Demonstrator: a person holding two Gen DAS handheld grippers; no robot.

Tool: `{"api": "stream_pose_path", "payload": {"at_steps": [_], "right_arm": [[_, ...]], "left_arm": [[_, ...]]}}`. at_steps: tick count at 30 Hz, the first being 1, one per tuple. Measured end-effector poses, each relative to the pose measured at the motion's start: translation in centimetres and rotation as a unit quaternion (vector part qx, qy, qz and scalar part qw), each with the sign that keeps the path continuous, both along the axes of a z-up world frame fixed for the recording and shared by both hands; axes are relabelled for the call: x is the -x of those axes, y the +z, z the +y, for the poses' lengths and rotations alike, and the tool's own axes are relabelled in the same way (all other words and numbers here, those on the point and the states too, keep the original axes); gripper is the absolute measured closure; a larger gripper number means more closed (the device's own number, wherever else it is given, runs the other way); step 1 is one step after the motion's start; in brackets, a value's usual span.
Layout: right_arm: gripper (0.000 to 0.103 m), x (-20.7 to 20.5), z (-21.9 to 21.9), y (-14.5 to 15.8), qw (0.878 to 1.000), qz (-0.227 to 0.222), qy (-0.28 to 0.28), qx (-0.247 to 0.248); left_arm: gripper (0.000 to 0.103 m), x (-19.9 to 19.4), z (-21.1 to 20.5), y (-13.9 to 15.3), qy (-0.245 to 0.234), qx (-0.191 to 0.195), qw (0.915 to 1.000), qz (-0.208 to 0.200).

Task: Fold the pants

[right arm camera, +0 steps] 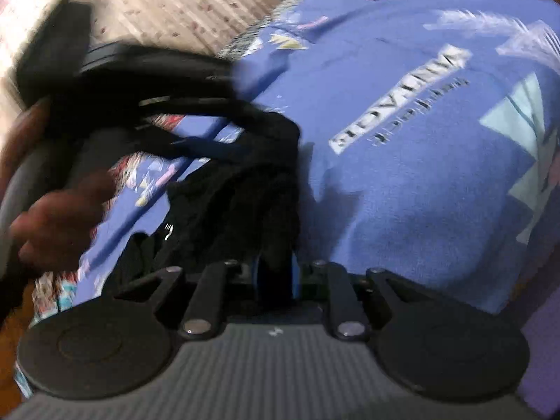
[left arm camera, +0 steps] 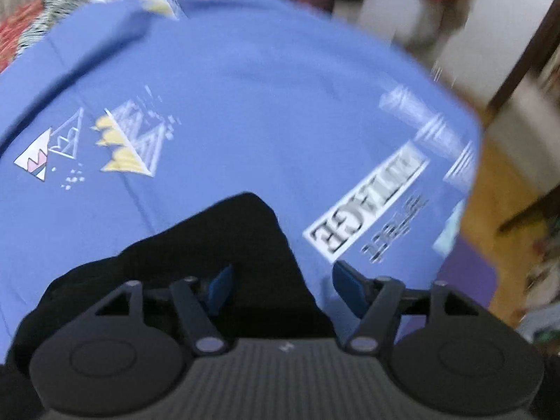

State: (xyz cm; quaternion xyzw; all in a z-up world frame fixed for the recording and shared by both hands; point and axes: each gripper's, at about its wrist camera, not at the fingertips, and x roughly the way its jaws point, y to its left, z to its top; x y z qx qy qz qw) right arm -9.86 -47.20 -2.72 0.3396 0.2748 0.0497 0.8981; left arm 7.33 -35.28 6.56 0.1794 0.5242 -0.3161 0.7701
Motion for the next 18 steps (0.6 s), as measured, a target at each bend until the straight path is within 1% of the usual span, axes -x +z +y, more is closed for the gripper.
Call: {"api": "stream_pose_path", "payload": {"at_steps": [1, 2, 3, 4, 7, 9, 11, 14, 18], "right_arm": [[0.084, 0.2, 0.3, 0.3, 1.0, -0.007, 0.006, 0.016], [0.084, 0.3, 0.5, 0.7, 0.999, -0.014, 0.011, 0.031], [0.084, 0.4, 0.6, 0.9, 0.999, -0.019, 0.014, 0.038], [0.085, 0.5, 0.7, 1.0, 0.999, -0.02, 0.018, 0.042], [0.085, 0.7, 1.1, 1.1, 0.998, -0.025, 0.032, 0.048], [0.085, 0.8, 1.3, 1.7, 0.997, -0.04, 0.043, 0.044], [0.085, 0.8, 1.8, 2.5, 0.996, -0.056, 0.052, 0.039], [0.085, 0.6, 3.1, 4.0, 0.993, -0.078, 0.078, 0.047], [0.085, 0.1, 6.0, 6.4, 0.983, -0.112, 0.133, 0.065]], "left_arm": [[0.063, 0.0, -0.7, -0.8, 0.002, -0.026, 0.9996, -0.003], [0.075, -0.2, -1.3, -1.3, 0.007, -0.048, 0.9988, -0.01], [0.084, -0.5, -1.4, -1.4, 0.01, -0.049, 0.9987, -0.01], [0.092, -0.9, -1.1, -1.0, 0.015, -0.033, 0.9993, -0.007], [0.093, -2.4, 1.1, 0.8, 0.043, 0.014, 0.999, 0.005], [0.093, -3.1, 3.6, 2.3, 0.066, 0.062, 0.9957, 0.02], [0.093, -3.6, 5.9, 3.7, 0.082, 0.107, 0.9901, 0.037], [0.093, -3.8, 9.9, 5.8, 0.103, 0.167, 0.9792, 0.053], [0.093, -3.7, 16.0, 8.3, 0.124, 0.224, 0.9652, 0.053]]}}
